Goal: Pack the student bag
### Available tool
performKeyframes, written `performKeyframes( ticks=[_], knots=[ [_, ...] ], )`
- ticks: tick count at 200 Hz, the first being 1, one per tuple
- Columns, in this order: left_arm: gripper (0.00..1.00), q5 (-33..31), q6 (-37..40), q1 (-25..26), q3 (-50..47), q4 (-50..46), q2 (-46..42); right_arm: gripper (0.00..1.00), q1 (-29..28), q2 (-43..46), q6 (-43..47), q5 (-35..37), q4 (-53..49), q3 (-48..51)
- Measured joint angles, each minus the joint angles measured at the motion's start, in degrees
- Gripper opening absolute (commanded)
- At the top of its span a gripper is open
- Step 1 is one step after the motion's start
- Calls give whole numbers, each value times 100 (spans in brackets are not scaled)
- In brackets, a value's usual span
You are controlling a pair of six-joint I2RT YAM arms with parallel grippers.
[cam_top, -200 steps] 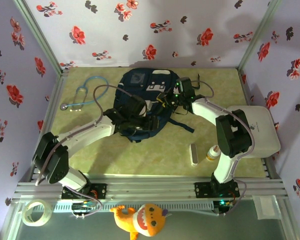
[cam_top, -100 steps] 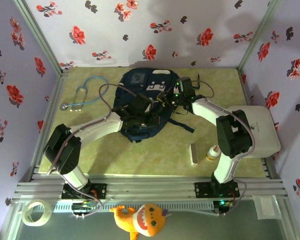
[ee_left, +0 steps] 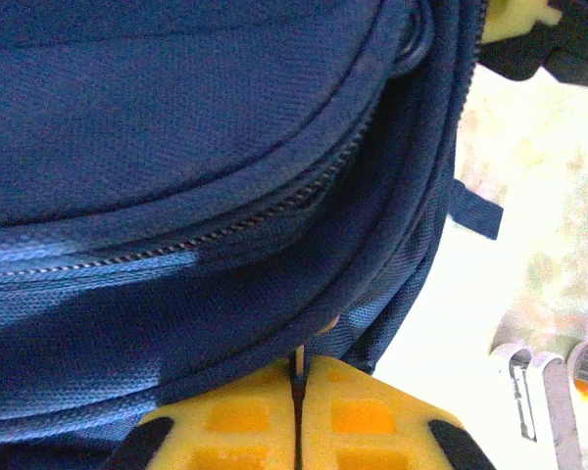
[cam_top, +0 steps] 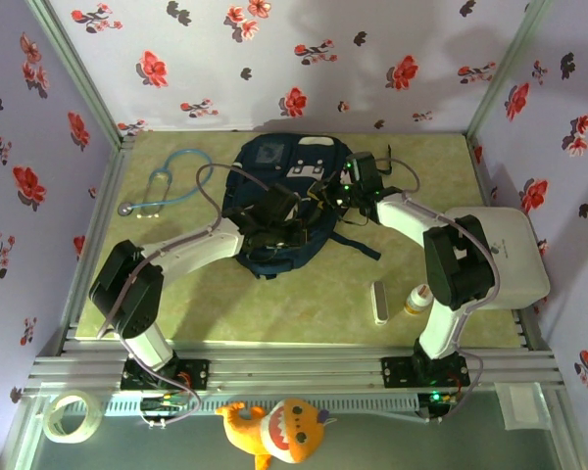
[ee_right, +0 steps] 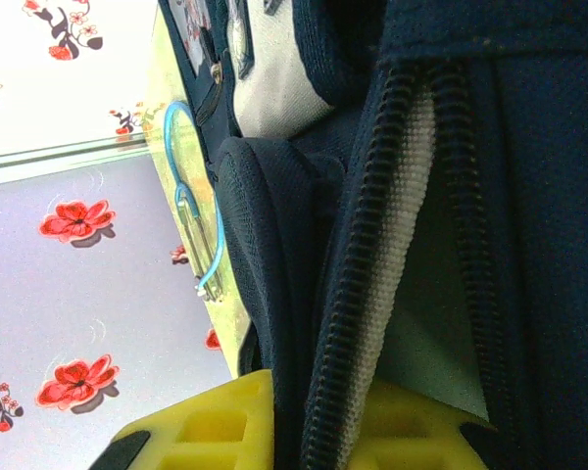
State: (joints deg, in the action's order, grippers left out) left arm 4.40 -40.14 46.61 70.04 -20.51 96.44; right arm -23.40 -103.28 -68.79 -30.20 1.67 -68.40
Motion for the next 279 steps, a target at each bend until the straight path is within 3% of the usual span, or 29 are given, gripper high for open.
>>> performKeyframes(
  ticks=[57, 122, 190, 235, 279],
  knots=[
    [0, -37, 284, -96, -227, -74, -319, 13, 111, 229, 85, 81, 63, 267],
    [0, -293, 1088, -715, -1082, -374, -1213, 14, 470, 509, 291, -70, -20, 503],
    [0, -245, 1401, -708, -885, -428, -1204, 55, 719, 999, 442, 63, -24, 942],
    [0, -44, 1473, -280, -229, -420, -850, 64, 761, 2142, 153, 400, -114, 1797],
    [0, 308, 1482, 74, 212, -330, -197, 64, 612, 3324, -87, 1266, -787, 2402]
  ],
)
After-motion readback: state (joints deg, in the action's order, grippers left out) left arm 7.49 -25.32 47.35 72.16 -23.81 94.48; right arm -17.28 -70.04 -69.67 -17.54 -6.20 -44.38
